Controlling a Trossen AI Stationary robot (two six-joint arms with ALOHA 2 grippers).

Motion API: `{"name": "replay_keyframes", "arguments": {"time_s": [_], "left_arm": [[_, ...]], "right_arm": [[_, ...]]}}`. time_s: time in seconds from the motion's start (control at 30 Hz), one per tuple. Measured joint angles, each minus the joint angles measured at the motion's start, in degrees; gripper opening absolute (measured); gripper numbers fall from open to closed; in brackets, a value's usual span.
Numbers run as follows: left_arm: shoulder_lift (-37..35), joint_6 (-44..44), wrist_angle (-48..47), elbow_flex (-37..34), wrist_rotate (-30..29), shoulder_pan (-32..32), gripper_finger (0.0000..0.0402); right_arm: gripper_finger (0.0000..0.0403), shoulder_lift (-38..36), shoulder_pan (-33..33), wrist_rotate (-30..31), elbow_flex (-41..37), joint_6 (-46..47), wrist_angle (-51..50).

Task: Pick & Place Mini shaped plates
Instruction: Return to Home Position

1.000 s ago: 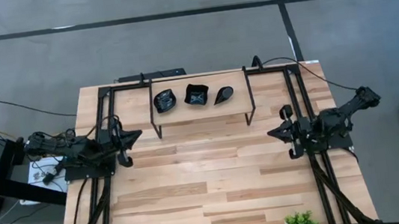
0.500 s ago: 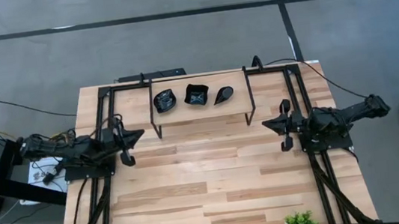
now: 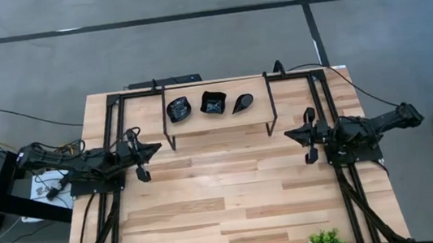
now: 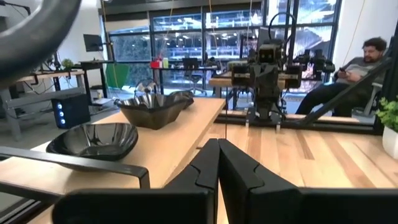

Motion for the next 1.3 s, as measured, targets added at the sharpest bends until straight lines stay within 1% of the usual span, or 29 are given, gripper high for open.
{"name": "replay_keyframes", "arguments": {"time_s": [0.73, 1.3], "left_arm": [[7.65, 0.00, 0.00, 0.00, 0.00, 0.00, 0.0008], [8.28, 0.00, 0.02, 0.00, 0.00, 0.00, 0.0008]], "right_arm": [[0.0001, 0.00, 0.00, 0.02, 0.00, 0.00, -0.04], [0.0001, 0.00, 0.00, 0.04, 0.00, 0.00, -0.05]]}}
